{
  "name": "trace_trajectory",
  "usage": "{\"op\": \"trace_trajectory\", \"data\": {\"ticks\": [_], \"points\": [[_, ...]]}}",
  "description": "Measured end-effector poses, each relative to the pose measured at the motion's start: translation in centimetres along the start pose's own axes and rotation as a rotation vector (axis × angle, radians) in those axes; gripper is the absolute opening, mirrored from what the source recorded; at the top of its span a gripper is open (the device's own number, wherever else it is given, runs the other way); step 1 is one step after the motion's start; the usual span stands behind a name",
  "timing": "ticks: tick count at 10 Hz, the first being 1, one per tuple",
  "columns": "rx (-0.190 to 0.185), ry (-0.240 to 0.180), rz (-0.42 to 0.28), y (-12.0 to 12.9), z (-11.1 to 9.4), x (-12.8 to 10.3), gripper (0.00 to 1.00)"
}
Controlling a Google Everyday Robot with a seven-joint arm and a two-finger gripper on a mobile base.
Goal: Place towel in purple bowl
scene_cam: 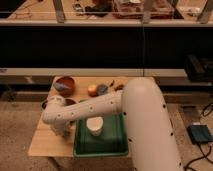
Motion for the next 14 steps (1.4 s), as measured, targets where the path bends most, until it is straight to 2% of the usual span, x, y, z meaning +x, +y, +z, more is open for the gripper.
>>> {"op": "trace_trajectory", "data": {"ticks": [2,3,4,6,8,9,11,13,14], "points": [[0.012,0.010,-0.007,-0.2,-0.3,0.0,0.00],[0.053,0.053,-0.026,0.5,-1.9,0.0,0.00],[0.072,0.080,-0.033,1.2,-3.0,0.0,0.00],[0.146,0.169,-0.050,3.0,-8.1,0.0,0.00],[0.237,0.259,-0.046,5.6,-13.1,0.1,0.00],[0.304,0.322,-0.032,7.6,-16.3,0.2,0.00],[0.412,0.411,-0.001,10.5,-20.5,0.4,0.00],[0.611,0.529,0.030,13.7,-26.6,1.1,0.00],[0.656,0.560,0.032,14.0,-28.1,1.4,0.00]]}}
